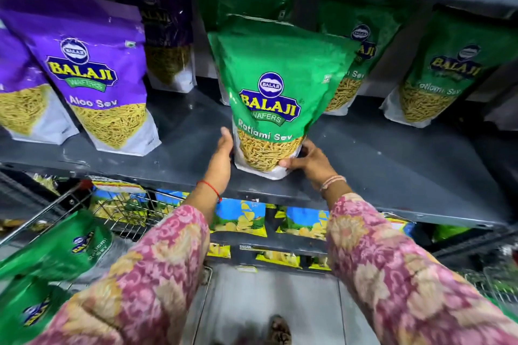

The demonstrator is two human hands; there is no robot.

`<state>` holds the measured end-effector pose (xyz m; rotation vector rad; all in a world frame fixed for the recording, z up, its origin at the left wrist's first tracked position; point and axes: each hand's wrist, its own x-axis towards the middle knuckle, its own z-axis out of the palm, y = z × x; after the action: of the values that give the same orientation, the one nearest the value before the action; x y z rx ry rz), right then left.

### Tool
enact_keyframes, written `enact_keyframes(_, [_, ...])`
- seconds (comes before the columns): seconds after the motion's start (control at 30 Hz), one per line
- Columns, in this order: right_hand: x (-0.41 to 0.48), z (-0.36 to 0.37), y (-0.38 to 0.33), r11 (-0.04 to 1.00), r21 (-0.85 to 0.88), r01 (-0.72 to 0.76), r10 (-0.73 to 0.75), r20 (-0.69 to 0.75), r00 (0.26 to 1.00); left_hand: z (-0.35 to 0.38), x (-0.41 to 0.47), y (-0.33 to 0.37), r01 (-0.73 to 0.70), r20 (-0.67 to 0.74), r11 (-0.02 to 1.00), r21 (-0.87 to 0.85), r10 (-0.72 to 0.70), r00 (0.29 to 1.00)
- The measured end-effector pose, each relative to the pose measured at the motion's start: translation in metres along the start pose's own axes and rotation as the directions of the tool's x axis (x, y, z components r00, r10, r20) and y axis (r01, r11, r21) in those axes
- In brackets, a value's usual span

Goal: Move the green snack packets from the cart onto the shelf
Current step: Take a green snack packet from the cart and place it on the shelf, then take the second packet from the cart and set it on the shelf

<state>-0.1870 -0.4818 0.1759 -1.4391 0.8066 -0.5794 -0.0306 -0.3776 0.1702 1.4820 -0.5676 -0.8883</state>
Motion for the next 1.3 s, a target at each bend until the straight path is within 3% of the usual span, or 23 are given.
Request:
enact_keyframes(0.17, [0.008,-0.007,-0.009,0.995,-0.026,-0.092,0.094,0.086,0.992,0.000,-0.012,-0.013,-0.103,0.017,0.995,0.006,0.103,0.995])
enact_keyframes(0.47, [-0.001,-0.007,-0.003,0.995,-0.075,-0.060,0.067,0.102,0.992,0.007,-0.017,-0.014,-0.125,-0.046,0.992,-0.022,0.124,0.991])
enact_keyframes(0.5, [-0.005,-0.004,0.002,0.998,-0.040,-0.045,0.047,0.071,0.996,0.008,-0.018,-0.015,-0.130,-0.053,0.991,-0.042,0.127,0.990])
enact_keyframes(0.57, [-0.022,0.008,0.014,0.999,0.043,0.002,0.004,-0.127,0.992,0.008,-0.022,-0.016,-0.138,-0.119,0.982,-0.130,0.123,0.985])
enact_keyframes(0.63, [-0.047,0.028,0.032,0.989,-0.129,0.068,-0.118,-0.430,0.895,0.008,-0.030,-0.020,-0.148,-0.266,0.977,-0.153,0.103,0.958])
enact_keyframes(0.67, [-0.062,0.039,0.043,0.949,-0.299,0.101,-0.243,-0.487,0.839,0.006,-0.035,-0.023,-0.160,-0.350,0.979,-0.123,0.108,0.930])
enact_keyframes(0.73, [-0.090,0.070,0.060,0.854,-0.461,0.243,-0.424,-0.343,0.838,-0.008,-0.051,-0.037,-0.198,-0.536,0.980,-0.014,0.160,0.829])
enact_keyframes(0.83, [-0.102,0.118,0.079,0.766,-0.499,0.406,-0.443,0.049,0.895,-0.051,-0.082,-0.065,-0.157,-0.746,0.974,0.161,0.224,0.628])
enact_keyframes(0.97, [-0.089,0.194,0.084,0.716,-0.462,0.523,-0.321,0.448,0.835,-0.133,-0.127,-0.125,0.168,-0.925,0.985,0.029,-0.037,0.379])
enact_keyframes(1.13, [-0.070,0.279,0.108,0.601,-0.493,0.629,-0.059,0.757,0.650,-0.210,-0.168,-0.200,0.371,-0.906,0.897,-0.239,-0.343,0.247])
enact_keyframes(1.23, [-0.062,0.330,0.140,0.594,-0.539,0.597,0.238,0.827,0.510,-0.251,-0.191,-0.239,0.380,-0.817,0.796,-0.472,-0.557,0.152])
enact_keyframes(1.3, [-0.058,0.363,0.163,0.564,-0.568,0.600,0.420,0.823,0.383,-0.276,-0.202,-0.263,0.343,-0.796,0.785,-0.516,-0.587,0.146])
